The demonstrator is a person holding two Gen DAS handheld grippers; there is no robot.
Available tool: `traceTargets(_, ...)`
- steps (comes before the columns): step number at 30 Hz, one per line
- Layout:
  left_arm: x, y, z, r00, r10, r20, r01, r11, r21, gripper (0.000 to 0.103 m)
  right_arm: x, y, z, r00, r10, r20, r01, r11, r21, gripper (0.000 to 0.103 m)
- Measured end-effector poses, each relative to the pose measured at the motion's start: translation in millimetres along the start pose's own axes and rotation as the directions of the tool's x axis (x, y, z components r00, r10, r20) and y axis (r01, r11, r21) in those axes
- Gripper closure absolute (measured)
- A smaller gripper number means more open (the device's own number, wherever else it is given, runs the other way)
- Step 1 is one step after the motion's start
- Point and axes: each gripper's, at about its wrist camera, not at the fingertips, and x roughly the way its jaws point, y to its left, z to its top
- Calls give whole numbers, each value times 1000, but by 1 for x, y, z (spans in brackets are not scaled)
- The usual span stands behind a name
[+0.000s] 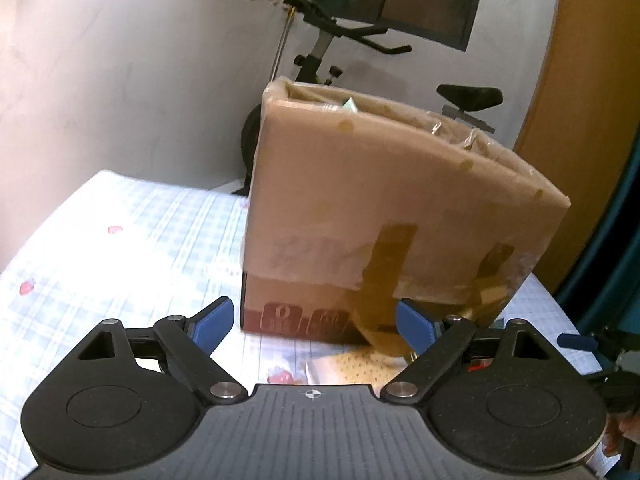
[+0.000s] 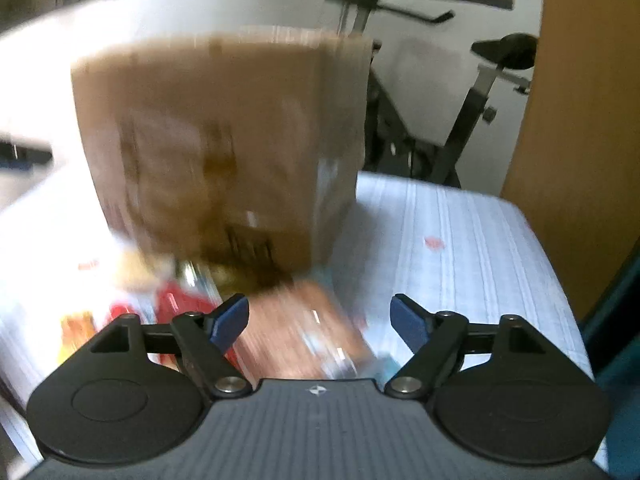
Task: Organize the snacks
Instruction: 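Move the left tool to a small snack packet while the right tool reaches the bread packet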
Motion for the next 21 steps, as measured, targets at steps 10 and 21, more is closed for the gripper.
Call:
traceTargets(10, 2, 2, -11, 1000, 16, -26, -17, 1000, -17, 13, 37, 2, -15, 997, 66, -51, -68, 997, -39, 10)
traceTargets(21, 9, 18, -28, 995, 60, -76, -64, 997, -54, 18, 36, 0, -23, 998, 58, 35, -64, 981, 183, 22)
